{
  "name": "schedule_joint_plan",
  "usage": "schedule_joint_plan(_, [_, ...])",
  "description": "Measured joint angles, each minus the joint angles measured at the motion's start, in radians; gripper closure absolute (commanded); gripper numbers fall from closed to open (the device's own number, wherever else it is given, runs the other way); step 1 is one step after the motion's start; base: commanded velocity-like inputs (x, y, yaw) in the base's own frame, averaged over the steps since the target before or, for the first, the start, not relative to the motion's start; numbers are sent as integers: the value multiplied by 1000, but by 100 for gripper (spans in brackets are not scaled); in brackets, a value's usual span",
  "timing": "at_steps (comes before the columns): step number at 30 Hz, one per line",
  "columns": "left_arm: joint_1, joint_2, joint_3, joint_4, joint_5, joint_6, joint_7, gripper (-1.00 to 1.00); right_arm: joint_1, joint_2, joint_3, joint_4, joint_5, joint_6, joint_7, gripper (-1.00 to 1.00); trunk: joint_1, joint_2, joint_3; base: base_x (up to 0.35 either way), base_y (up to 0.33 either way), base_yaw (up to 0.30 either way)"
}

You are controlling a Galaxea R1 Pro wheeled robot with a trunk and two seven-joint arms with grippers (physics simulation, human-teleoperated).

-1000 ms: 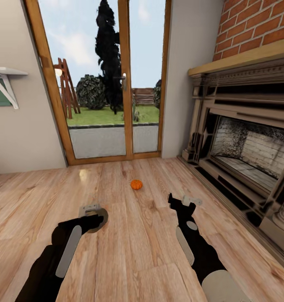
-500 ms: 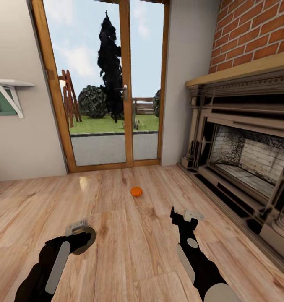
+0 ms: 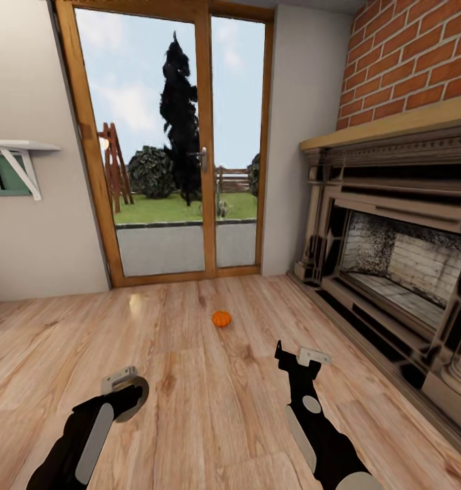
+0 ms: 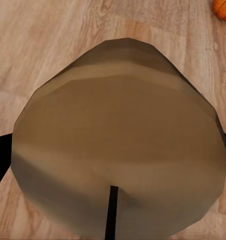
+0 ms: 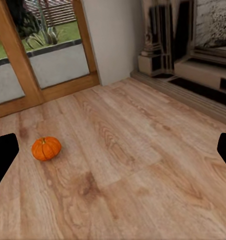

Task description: Place each of the two pumpkins and all three candles from the living room inside a cabinet in the living room (use any cabinet), then make sure every cabinet is closed, and position the cauldron so it is next to a table in the living room.

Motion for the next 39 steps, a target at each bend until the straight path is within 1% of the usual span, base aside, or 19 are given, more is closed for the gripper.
schedule_joint_plan(12, [0, -2, -1, 12, -1, -1, -1, 100, 1, 1, 7, 6, 1, -9, 0, -100, -46, 84, 37, 0, 0, 0])
schedule_joint_plan(15, [0, -3, -1, 12, -2, -3, -1, 100, 24, 1, 10, -1, 2, -49, 1, -100, -58, 105, 46, 0, 0, 0])
schedule_joint_plan(17, [0, -2, -1, 12, -2, -3, -1, 100, 38, 1, 21, -2, 8, -73, 1, -100, -65, 119, 53, 0, 0, 0])
schedule_joint_plan(19, [0, -2, 0, 12, -2, -4, -1, 100, 48, 1, 48, -2, 18, -92, -2, -100, -73, 133, 59, 0, 0, 0])
schedule_joint_plan(21, [0, -1, 0, 12, -2, -4, -1, 100, 55, 1, 63, 0, 22, -101, -5, -100, -81, 147, 65, 0, 0, 0])
schedule_joint_plan(24, [0, -1, 1, 12, -2, -4, 0, 100, 77, 1, 72, 13, 26, -116, -7, -100, -92, 168, 75, 0, 0, 0])
schedule_joint_plan(27, [0, -1, 1, 12, -2, -4, 0, 100, 110, -2, 76, 23, 36, -153, -9, -100, -104, 189, 84, 0, 0, 0])
schedule_joint_plan(30, [0, -1, 0, 12, -3, -4, 3, 100, 162, -5, 76, 30, 63, -191, -12, -100, -115, 210, 93, 0, 0, 0])
schedule_joint_plan(32, [0, -2, 0, 17, -2, -5, 4, 100, 210, -9, 76, 29, 85, -232, -15, -100, -123, 224, 100, 0, 0, 0])
schedule_joint_plan(35, [0, -2, 0, 34, -3, -17, 3, 100, 260, -22, 75, 30, 96, -289, -30, -100, -134, 245, 109, 0, 0, 0])
schedule_joint_plan(36, [0, -2, 0, 47, -3, -32, 2, 100, 281, -30, 75, 31, 99, -317, -39, -100, -138, 252, 112, 0, 0, 0])
schedule_joint_plan(37, [0, -2, 1, 74, -4, -65, 0, 100, 310, -41, 75, 33, 101, -350, -48, -100, -142, 259, 115, 0, 0, 0])
schedule_joint_plan(38, [0, -1, 1, 115, -4, -98, 0, 100, 335, -49, 75, 35, 102, -374, -53, -100, -146, 266, 118, 0, 0, 0])
schedule_joint_plan(39, [0, -1, 1, 194, -10, -152, 0, 100, 364, -58, 75, 63, 102, -402, -57, -100, -150, 273, 122, 0, 0, 0])
